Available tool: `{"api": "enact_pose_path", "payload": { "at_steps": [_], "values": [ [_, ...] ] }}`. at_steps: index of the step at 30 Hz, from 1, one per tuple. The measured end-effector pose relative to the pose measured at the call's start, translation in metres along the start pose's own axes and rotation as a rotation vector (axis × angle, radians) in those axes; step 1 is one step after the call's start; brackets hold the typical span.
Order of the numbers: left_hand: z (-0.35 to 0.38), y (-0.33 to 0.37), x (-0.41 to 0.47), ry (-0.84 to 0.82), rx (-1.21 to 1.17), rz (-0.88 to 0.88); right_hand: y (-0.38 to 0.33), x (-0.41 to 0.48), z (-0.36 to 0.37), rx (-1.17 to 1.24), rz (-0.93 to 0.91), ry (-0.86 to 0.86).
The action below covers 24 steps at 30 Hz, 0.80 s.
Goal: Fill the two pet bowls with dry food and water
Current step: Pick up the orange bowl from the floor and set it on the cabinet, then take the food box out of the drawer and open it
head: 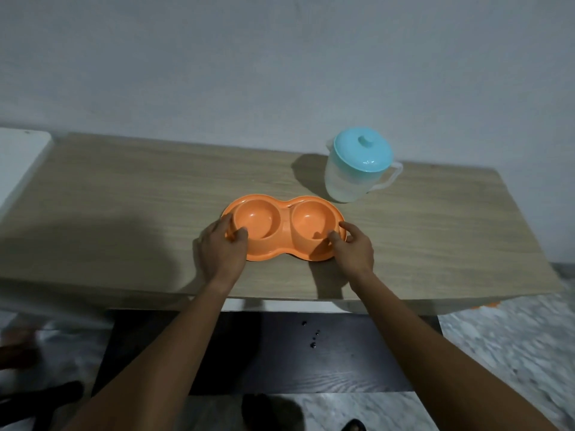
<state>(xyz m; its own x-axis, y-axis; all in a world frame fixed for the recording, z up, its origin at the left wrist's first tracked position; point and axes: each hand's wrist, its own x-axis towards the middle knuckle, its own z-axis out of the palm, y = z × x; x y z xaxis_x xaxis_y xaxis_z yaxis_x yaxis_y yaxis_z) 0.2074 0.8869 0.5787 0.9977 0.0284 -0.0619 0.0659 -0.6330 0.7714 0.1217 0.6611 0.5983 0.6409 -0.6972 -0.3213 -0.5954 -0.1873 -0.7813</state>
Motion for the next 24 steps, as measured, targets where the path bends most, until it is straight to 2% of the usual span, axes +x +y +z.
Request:
{"api": "enact_pose_path", "payload": {
  "at_steps": [10, 13, 17, 21, 24],
  "values": [
    [0.0, -0.003, -0.001, -0.018, 0.049, 0.007, 0.003, -0.002, 0.005, 0.073, -0.034, 0.009],
    [-0.004, -0.002, -0.008, -0.057, -0.028, 0.011, 0.011, -0.01, 0.006, 0.117, -0.069, 0.039],
    [-0.013, -0.012, -0.05, -0.025, -0.109, -0.032, 0.036, -0.047, 0.008, 0.168, -0.138, 0.079],
    [-0.019, -0.044, -0.117, 0.092, -0.074, 0.128, 0.072, -0.105, 0.013, 0.136, -0.312, 0.07],
    [-0.016, -0.072, -0.166, 0.144, 0.032, 0.166, 0.113, -0.143, 0.024, 0.096, -0.372, 0.024]
  ]
}}
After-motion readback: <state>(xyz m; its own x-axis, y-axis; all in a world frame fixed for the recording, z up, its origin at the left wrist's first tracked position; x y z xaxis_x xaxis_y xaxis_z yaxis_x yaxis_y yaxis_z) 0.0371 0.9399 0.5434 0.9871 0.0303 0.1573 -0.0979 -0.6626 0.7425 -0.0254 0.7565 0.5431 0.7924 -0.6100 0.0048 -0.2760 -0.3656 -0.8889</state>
